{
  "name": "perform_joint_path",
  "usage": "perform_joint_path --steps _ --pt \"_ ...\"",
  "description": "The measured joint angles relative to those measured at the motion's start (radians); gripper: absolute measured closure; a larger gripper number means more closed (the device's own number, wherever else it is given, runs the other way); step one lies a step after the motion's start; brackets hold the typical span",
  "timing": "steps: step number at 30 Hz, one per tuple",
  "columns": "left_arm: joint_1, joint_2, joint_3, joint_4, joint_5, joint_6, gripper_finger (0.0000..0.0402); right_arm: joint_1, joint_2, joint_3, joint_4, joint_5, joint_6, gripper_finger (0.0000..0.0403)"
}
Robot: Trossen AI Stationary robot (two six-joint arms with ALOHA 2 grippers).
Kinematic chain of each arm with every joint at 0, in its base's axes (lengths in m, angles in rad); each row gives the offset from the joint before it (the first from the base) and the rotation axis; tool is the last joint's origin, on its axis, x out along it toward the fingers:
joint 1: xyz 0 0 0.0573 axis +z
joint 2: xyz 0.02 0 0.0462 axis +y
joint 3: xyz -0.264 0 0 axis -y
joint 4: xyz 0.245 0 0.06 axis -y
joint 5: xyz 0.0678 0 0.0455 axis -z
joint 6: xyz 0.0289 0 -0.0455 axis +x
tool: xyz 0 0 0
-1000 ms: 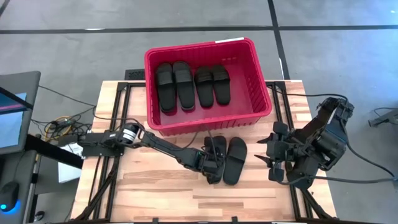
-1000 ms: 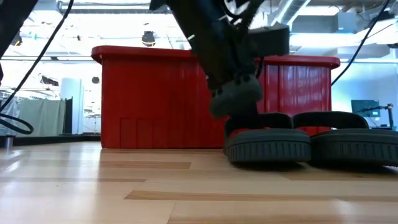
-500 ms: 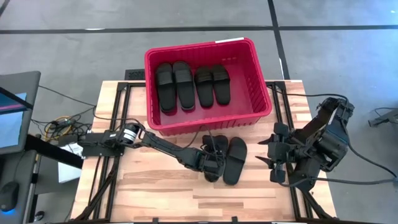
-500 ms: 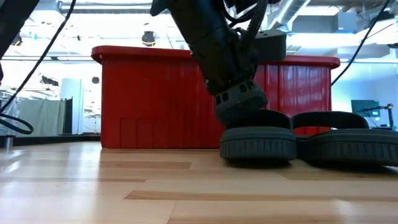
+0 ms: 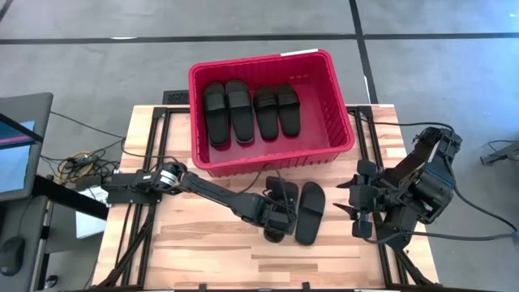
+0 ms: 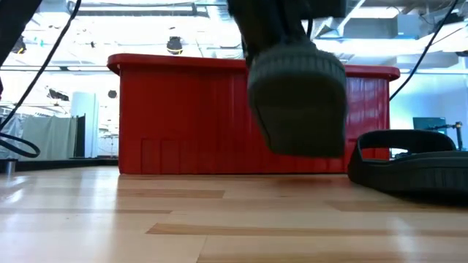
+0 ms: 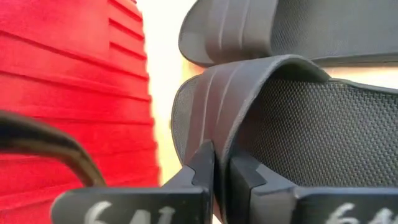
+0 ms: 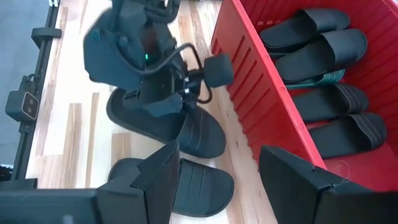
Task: Pick and place slides into bin
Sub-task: Put the black slipper into the red container
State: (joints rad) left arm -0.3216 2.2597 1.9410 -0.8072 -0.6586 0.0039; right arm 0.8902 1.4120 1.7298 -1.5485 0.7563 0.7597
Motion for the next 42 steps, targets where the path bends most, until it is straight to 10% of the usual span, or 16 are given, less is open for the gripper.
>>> perform_joint_path --steps 13,42 --pt "-0.003 -0.001 0.418 -0.405 0.075 0.007 0.0401 0.000 0.000 0.000 -0.015 0.000 0.000 0.0196" --pt "0.373 -0.230 0.413 -0.168 -0.023 0.123 0.0401 -0.035 0.000 0.000 -0.023 0.006 -0.007 0.0196"
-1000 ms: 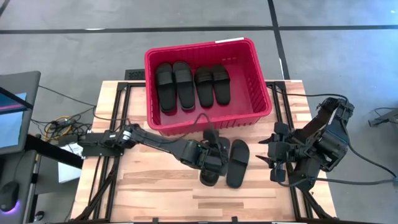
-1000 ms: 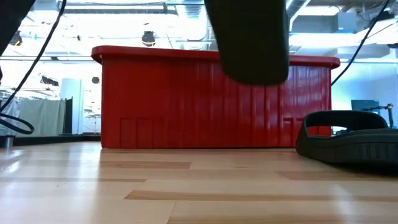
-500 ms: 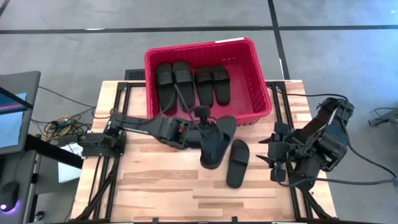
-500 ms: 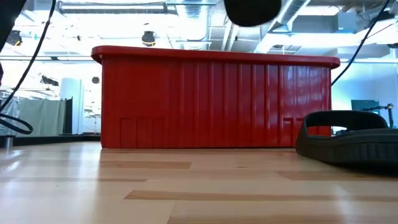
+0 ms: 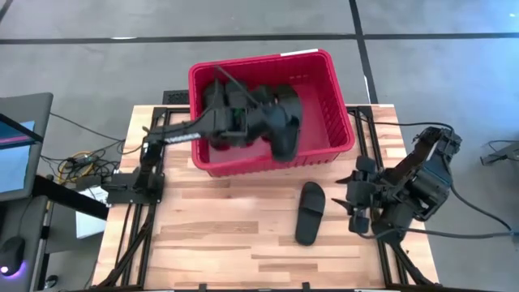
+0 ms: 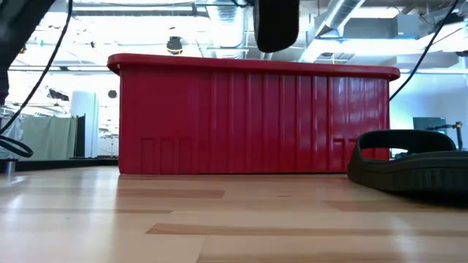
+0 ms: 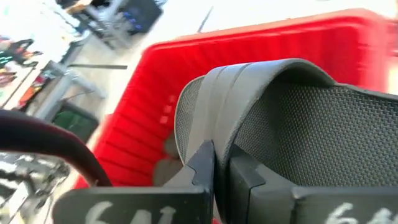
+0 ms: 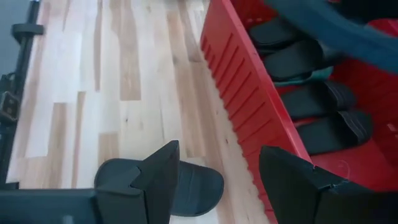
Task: Pick and place slides into bin
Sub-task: Put the black slipper into the red container
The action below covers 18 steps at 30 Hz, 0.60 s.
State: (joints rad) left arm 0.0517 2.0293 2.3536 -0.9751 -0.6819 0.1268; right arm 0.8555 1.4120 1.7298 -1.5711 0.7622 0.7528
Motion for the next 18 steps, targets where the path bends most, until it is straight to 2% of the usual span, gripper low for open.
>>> perform_joint_path --steps 8,13,18 --pt "0.193 0.000 -0.006 0.057 0.047 0.045 0.0401 -0.075 0.000 0.000 0.000 0.041 -0.002 0.0196" --pt "0.295 0.003 -0.074 0.071 0.062 0.074 0.0401 -0.127 0.000 0.000 0.000 0.093 -0.027 0.0196" --pt "0.358 0.002 -0.219 0.141 0.106 0.090 0.0401 -0.197 0.000 0.000 0.000 0.105 -0.052 0.0196"
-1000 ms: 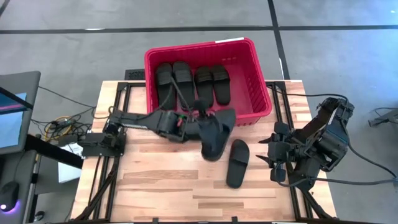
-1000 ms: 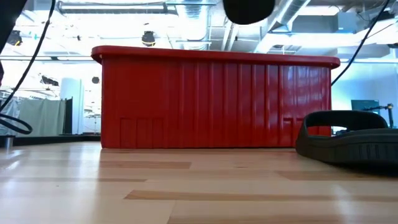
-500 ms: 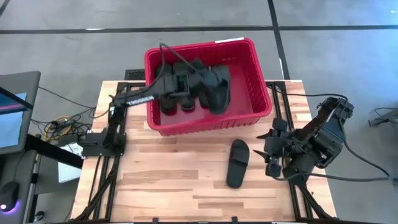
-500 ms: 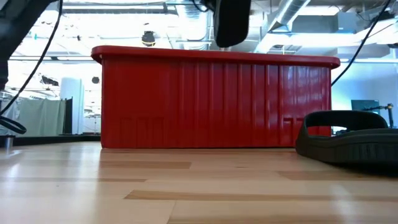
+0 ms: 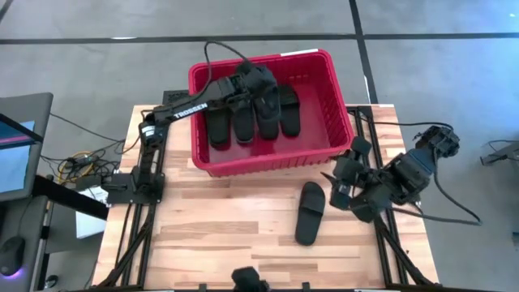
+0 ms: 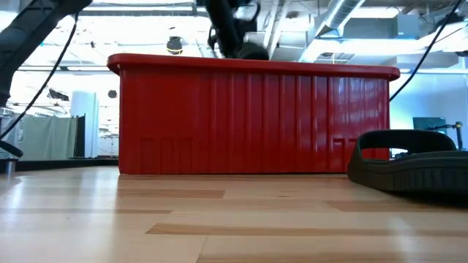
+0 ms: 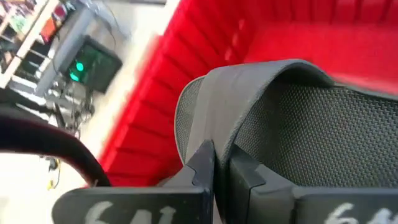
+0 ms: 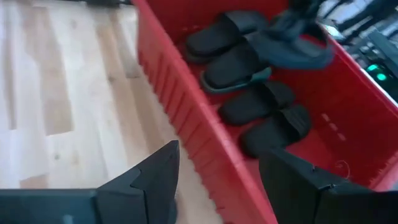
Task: Pick and place slides into bin
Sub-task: Put the black slipper into the red container
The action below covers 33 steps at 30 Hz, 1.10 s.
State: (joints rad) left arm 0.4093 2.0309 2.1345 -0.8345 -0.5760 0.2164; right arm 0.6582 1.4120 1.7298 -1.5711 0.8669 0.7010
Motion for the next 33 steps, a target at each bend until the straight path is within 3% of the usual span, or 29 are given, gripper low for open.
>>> perform_joint_path --steps 7,14,33 --pt "0.037 0.001 -0.217 0.188 0.019 0.041 0.0401 -0.077 0.000 0.000 0.000 0.000 -0.029 0.0196" --pt "0.046 0.001 -0.343 0.378 0.018 0.119 0.0401 -0.125 0.000 0.000 0.000 -0.002 -0.040 0.0196" --pt "0.130 0.001 -0.390 0.503 0.054 0.192 0.0401 -0.198 0.000 0.000 0.000 -0.005 -0.055 0.0196"
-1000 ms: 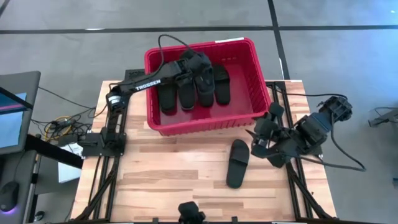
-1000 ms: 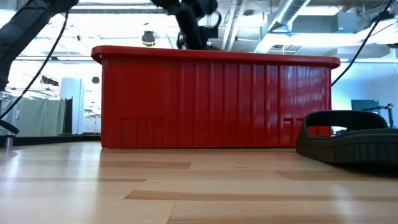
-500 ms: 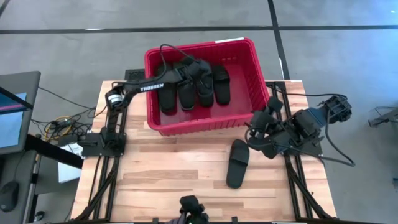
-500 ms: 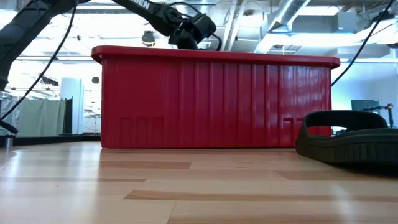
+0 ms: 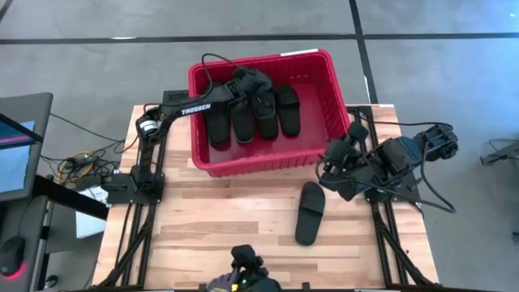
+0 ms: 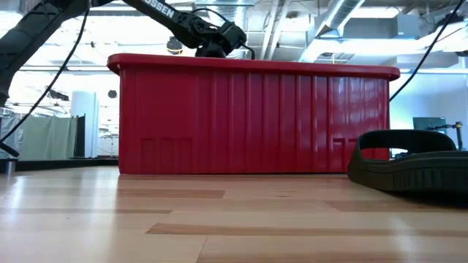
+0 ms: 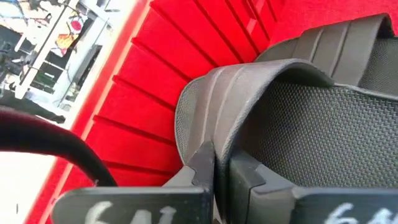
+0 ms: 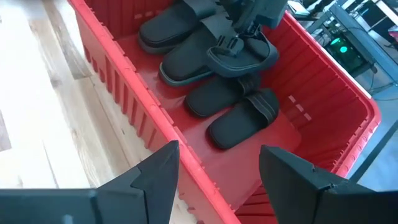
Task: Pick and place slides into bin
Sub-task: Put the black slipper into the red container
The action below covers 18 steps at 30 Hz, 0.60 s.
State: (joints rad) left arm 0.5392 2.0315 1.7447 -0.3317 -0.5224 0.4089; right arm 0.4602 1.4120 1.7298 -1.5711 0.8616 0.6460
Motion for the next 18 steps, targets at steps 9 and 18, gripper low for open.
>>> perform_joint_path --steps 9,18 --pt "0.013 0.017 0.000 0.030 0.024 0.025 0.0401 -0.011 0.000 0.000 0.000 0.000 0.000 0.0196" --pt "0.007 0.063 0.000 0.055 0.000 0.041 0.0401 -0.011 0.000 0.000 0.001 -0.001 0.000 0.0196"
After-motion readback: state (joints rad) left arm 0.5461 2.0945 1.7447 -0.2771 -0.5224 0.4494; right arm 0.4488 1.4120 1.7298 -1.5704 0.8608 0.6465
